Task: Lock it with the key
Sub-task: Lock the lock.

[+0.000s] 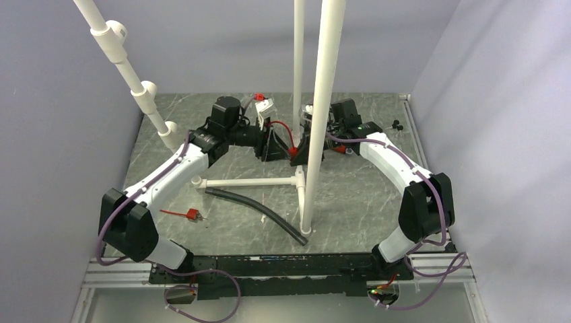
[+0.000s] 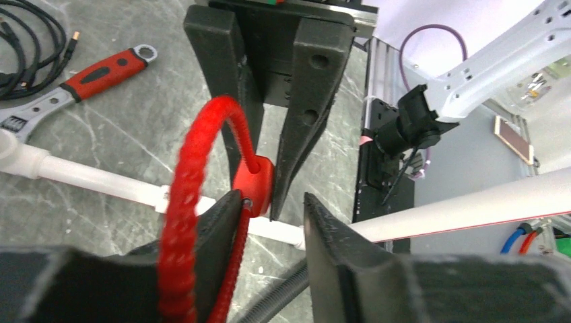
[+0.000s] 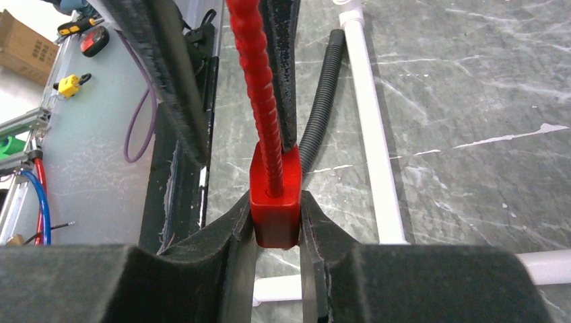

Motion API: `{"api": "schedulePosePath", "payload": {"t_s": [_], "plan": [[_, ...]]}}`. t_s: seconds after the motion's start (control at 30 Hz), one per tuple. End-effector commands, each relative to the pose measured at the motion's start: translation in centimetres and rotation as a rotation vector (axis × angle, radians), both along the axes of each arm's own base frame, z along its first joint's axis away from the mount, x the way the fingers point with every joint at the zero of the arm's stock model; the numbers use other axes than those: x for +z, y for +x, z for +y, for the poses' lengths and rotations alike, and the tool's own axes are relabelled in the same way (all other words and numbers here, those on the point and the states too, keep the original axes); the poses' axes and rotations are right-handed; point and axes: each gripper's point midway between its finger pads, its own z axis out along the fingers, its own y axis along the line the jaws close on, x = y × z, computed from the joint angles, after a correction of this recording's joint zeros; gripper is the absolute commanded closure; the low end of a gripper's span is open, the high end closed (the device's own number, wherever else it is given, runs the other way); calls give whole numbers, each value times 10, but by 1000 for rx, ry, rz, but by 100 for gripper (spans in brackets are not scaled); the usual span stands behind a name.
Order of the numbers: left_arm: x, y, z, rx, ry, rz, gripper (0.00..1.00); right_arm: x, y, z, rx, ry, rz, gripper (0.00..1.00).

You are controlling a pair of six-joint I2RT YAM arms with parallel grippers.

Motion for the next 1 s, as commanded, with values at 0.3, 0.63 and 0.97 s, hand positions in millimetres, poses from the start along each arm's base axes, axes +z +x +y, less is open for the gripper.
{"api": "schedulePosePath", "payload": {"t_s": [0.3,0.63,0.97], "plan": [[32,-10,-3,18,-136,91,44,48,3,5,66,118,-190,100],[25,18,-3,158,-151,122,42,53,-2,7,76,142,-173,100],[33,23,-8,159,-198,111,58,53,-8,8,99,157,-141,100]]}}
